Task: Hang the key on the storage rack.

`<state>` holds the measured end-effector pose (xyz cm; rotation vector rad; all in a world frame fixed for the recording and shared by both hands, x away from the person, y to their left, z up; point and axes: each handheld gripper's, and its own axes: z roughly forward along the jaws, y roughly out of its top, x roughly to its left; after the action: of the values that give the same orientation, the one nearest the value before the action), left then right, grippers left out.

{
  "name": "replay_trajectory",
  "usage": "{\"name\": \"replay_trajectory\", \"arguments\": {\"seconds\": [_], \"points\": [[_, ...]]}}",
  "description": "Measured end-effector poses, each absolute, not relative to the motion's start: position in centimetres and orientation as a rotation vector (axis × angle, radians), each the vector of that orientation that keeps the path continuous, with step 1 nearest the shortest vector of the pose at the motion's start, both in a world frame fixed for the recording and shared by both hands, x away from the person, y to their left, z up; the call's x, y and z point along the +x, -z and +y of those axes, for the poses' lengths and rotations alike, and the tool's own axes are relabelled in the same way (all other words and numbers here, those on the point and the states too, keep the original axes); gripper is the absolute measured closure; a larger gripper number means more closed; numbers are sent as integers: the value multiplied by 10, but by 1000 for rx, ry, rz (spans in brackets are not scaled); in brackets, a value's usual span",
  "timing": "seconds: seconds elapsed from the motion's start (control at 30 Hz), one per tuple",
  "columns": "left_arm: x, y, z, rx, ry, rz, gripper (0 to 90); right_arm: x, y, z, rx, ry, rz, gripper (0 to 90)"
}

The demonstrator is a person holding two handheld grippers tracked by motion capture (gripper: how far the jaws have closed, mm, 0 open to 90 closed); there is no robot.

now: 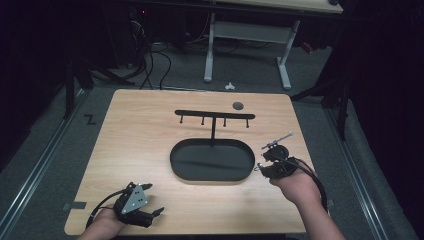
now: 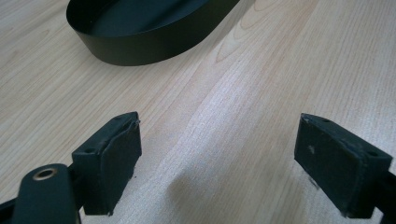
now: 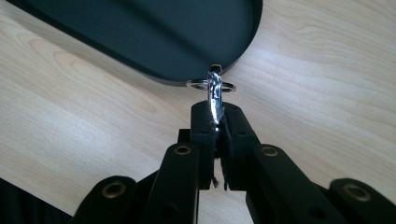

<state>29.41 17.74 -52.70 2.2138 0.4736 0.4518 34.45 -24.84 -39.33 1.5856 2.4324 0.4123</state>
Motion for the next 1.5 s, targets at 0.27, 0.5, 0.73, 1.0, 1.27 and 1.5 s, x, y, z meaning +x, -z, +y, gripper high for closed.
{"name": "replay_trajectory", "arguments": {"seconds": [0.27,0.5,0.73,1.0,1.27,1.5], "points": [[294,527,178,2217,-447,470,153,355,378,-245,1580,-425,2424,849],[294,527,178,2218,-447,470,153,363,365,-240,1571,-419,2425,849],[294,527,178,2220,-445,468,153,371,349,-238,1574,-430,2412,849],[294,527,178,2220,-445,469,153,378,335,-235,1563,-441,2398,849],[294,527,178,2219,-444,469,153,384,324,-232,1554,-462,2382,849],[294,527,178,2218,-445,468,153,389,314,-228,1537,-482,2371,849]]}}
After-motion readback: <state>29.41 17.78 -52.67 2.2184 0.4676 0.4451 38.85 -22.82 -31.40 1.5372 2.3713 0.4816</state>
